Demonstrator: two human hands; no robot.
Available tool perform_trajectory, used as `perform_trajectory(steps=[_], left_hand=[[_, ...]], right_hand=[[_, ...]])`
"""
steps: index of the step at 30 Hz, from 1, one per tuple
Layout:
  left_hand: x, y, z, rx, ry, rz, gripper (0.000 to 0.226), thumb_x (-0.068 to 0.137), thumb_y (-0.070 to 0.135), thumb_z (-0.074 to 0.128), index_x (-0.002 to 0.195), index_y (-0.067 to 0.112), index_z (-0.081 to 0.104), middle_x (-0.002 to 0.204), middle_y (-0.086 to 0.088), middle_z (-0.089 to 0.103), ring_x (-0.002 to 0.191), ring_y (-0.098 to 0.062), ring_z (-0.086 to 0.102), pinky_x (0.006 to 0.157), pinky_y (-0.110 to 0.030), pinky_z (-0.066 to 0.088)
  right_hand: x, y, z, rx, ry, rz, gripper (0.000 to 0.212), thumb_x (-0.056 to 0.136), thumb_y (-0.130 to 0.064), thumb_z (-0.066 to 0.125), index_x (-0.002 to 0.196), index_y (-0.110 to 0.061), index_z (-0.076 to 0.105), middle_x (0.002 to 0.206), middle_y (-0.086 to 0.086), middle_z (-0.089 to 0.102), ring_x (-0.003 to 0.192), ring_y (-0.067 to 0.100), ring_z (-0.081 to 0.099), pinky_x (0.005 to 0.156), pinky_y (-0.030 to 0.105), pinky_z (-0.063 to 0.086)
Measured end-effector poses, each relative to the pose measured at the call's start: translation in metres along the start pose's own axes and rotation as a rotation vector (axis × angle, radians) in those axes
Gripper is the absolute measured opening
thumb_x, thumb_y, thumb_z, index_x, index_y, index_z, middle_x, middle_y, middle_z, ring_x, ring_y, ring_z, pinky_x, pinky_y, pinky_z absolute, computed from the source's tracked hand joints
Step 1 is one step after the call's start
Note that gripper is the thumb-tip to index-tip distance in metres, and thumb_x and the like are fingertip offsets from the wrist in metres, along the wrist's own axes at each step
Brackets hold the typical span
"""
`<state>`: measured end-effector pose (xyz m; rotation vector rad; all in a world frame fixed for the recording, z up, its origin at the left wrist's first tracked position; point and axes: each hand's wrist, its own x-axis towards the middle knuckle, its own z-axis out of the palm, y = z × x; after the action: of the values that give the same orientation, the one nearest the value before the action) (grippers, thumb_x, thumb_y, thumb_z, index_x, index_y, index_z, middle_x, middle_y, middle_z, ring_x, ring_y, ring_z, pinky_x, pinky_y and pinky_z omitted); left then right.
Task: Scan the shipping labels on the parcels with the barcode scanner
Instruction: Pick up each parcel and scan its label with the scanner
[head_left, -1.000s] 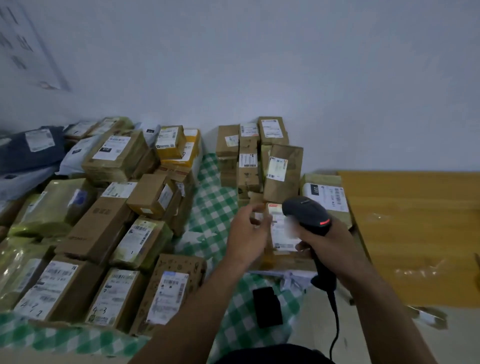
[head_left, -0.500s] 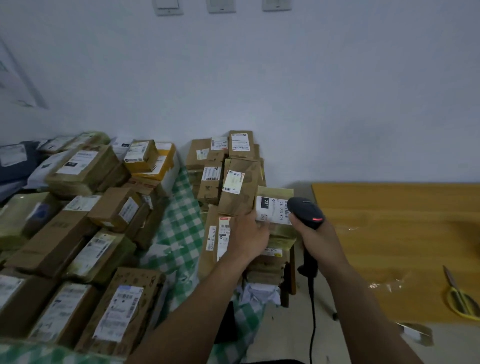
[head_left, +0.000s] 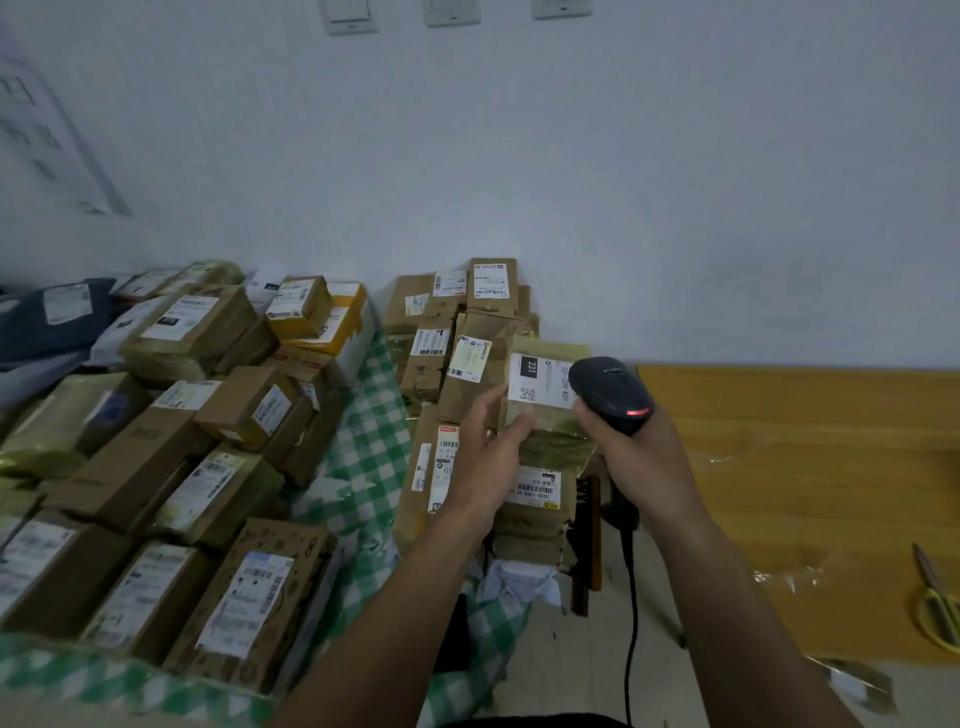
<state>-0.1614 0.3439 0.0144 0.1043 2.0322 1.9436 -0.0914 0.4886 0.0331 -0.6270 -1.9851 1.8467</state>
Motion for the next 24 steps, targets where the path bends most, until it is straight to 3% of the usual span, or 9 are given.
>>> perform_trajectory(steps=[2,5,7,10,14,19,22,24], left_hand=[[-0.004,0.003,0.001,-0.088,0.019,0.022,0.027,0.098,0.038,0.068,0.121,0.051,0.062,0.135,0.014,0.062,0.114,-0.007,0.067,0.093,-0.036,0.058],[-0.005,0.009,-0.006,-0.191,0.025,0.075,0.034,0.096,0.025,0.073,0.126,0.038,0.062,0.129,0.011,0.069,0.105,-0.005,0.071,0.081,-0.029,0.058],[-0.002,0.010,-0.016,-0.219,-0.021,0.063,0.051,0.091,0.014,0.077,0.129,0.040,0.056,0.128,0.009,0.071,0.108,-0.008,0.071,0.079,-0.029,0.057],[-0.001,0.006,-0.038,-0.163,-0.081,0.050,0.081,0.082,0.001,0.080,0.132,0.055,0.047,0.129,0.007,0.071,0.117,-0.013,0.068,0.082,-0.030,0.057],[-0.007,0.007,-0.061,-0.047,-0.019,0.099,0.106,0.078,0.006,0.088,0.153,0.054,0.030,0.129,0.014,0.065,0.114,0.000,0.064,0.092,-0.036,0.058],[-0.009,0.015,-0.090,-0.022,0.123,0.185,0.118,0.074,0.008,0.092,0.154,0.059,0.021,0.140,0.017,0.054,0.120,0.005,0.053,0.092,-0.031,0.054],[-0.006,0.017,-0.111,-0.018,0.242,0.182,0.120,0.074,0.008,0.092,0.154,0.062,0.020,0.148,0.012,0.054,0.129,-0.009,0.055,0.101,-0.046,0.054],[-0.005,0.020,-0.129,0.032,0.279,0.179,0.115,0.075,0.011,0.091,0.152,0.063,0.024,0.147,0.010,0.058,0.133,-0.016,0.056,0.106,-0.055,0.051]], right_hand=[[-0.002,-0.008,0.001,-0.015,0.007,-0.048,0.023,0.089,-0.034,0.081,0.099,-0.051,0.070,0.098,-0.023,0.076,0.097,0.006,0.072,0.092,0.053,0.060],[-0.005,-0.016,0.003,-0.032,-0.015,-0.090,0.030,0.090,-0.033,0.081,0.096,-0.061,0.069,0.099,-0.025,0.075,0.097,0.001,0.071,0.093,0.052,0.060],[-0.006,-0.018,0.003,-0.047,-0.053,-0.098,0.033,0.089,-0.035,0.081,0.094,-0.065,0.067,0.098,-0.025,0.075,0.096,0.003,0.071,0.093,0.053,0.060],[-0.007,-0.022,0.009,-0.028,-0.140,-0.088,0.030,0.088,-0.034,0.082,0.107,-0.048,0.064,0.099,-0.028,0.072,0.096,0.001,0.070,0.093,0.048,0.061],[-0.007,-0.033,0.025,-0.061,-0.258,-0.094,0.045,0.086,-0.036,0.084,0.125,-0.037,0.063,0.106,-0.028,0.073,0.103,-0.005,0.068,0.097,0.046,0.059],[-0.005,-0.046,0.042,-0.104,-0.364,-0.166,0.037,0.088,-0.034,0.082,0.108,-0.054,0.059,0.098,-0.038,0.069,0.098,-0.011,0.066,0.093,0.038,0.060],[-0.003,-0.049,0.048,-0.145,-0.432,-0.177,0.033,0.088,-0.037,0.081,0.102,-0.055,0.058,0.094,-0.042,0.067,0.095,-0.012,0.065,0.090,0.035,0.058],[-0.001,-0.049,0.053,-0.191,-0.470,-0.180,0.034,0.087,-0.040,0.082,0.103,-0.056,0.058,0.093,-0.035,0.071,0.092,-0.008,0.069,0.084,0.031,0.057]])
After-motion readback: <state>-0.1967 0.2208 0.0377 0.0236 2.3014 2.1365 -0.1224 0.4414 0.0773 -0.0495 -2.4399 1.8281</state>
